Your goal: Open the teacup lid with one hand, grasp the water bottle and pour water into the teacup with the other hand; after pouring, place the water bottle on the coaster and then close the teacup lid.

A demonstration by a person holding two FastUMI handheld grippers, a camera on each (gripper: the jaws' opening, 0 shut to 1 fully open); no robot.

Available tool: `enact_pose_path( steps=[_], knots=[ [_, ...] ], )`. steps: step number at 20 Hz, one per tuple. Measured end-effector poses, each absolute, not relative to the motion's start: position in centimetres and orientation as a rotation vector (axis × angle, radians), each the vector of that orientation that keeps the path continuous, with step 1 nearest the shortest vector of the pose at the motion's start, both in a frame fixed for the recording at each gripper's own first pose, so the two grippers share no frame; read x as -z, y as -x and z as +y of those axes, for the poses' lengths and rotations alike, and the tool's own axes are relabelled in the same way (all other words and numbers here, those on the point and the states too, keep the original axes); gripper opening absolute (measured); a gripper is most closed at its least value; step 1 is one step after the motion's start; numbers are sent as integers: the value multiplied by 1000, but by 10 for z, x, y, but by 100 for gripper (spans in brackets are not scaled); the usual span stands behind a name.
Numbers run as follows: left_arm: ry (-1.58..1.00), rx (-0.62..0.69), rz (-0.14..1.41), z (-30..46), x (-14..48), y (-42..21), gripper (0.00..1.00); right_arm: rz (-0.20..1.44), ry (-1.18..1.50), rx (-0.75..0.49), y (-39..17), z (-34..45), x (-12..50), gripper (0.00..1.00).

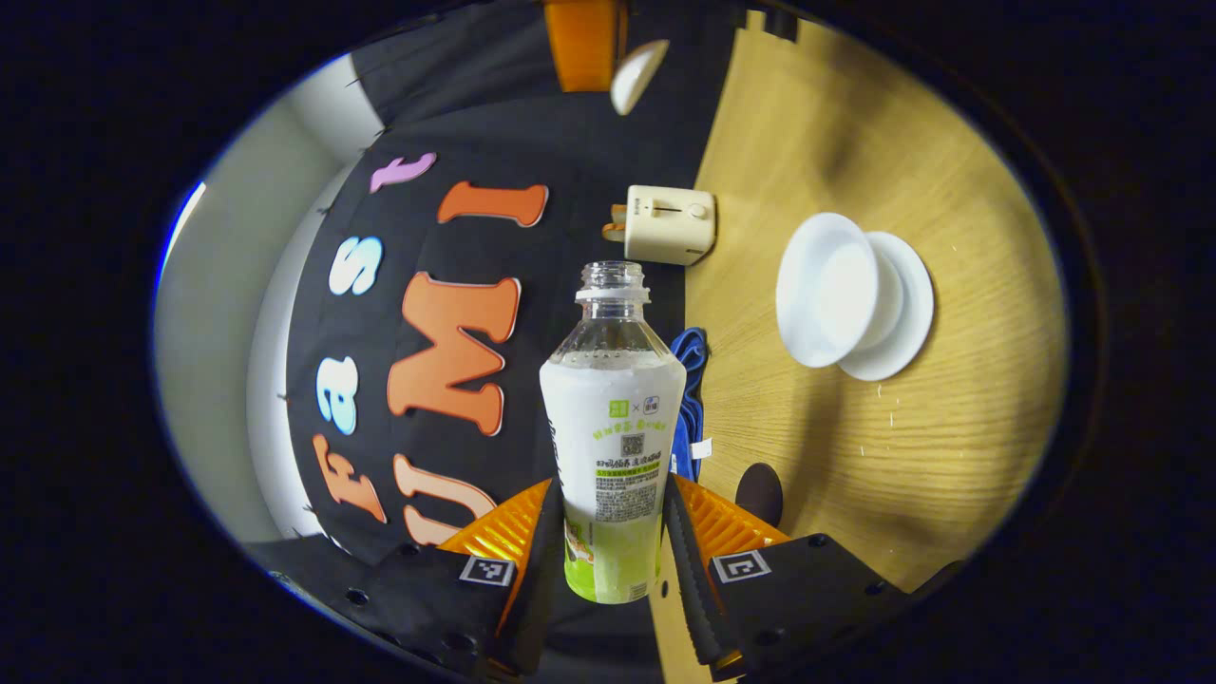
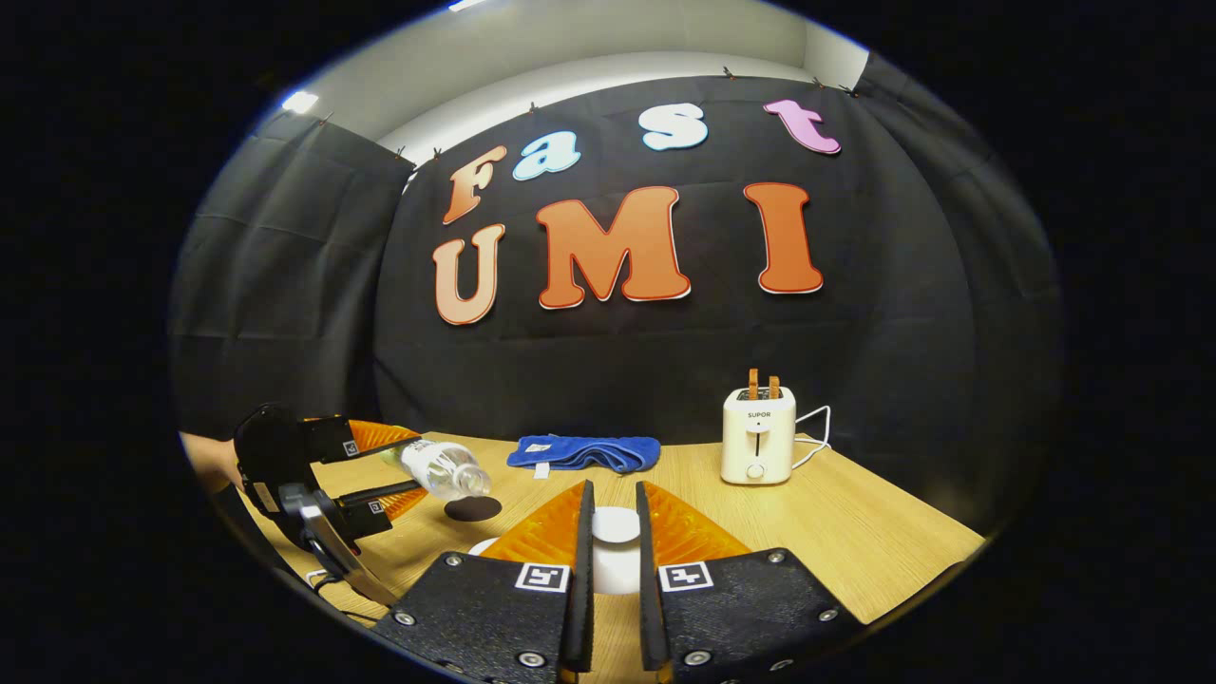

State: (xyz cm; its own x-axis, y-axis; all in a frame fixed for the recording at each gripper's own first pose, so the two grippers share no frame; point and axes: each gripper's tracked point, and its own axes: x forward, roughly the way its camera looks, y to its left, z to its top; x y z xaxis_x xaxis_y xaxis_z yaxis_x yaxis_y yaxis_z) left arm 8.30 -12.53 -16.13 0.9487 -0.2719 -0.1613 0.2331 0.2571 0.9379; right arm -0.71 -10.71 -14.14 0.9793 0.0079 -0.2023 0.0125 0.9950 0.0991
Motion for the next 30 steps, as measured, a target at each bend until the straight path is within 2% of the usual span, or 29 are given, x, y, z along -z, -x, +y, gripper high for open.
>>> enact_pose_path(
  steps=[1, 3, 4, 9, 10, 11, 12, 14, 20, 30],
  knots=[
    [-1191, 326, -29, -124, 158, -85, 56, 205, -98, 7, 7, -109, 141, 20],
    [-1064, 294, -25, -124, 148, -90, 57, 201, -96, 9, 7, -110, 138, 20],
    [-1011, 288, -16, -124, 148, -91, 61, 197, -96, 8, 7, -108, 136, 20],
    [-742, 259, 8, -121, 137, -101, 60, 195, -95, -9, 4, -100, 135, 20],
    [-686, 247, 17, -118, 134, -105, 57, 196, -93, -12, 3, -98, 135, 20],
    [-627, 231, 27, -114, 131, -108, 61, 198, -92, -14, 3, -97, 135, 20],
    [-565, 217, 35, -110, 130, -113, 58, 198, -93, -16, 2, -97, 135, 20],
    [-453, 175, 36, -99, 126, -122, 61, 197, -98, -17, 2, -96, 135, 20],
    [-193, 157, 112, -87, 150, -145, 61, 222, -96, -1, 1, -101, 145, 20],
    [67, 149, 224, -84, 192, -166, 58, 239, -91, -14, 2, -98, 152, 20]
  ],
)
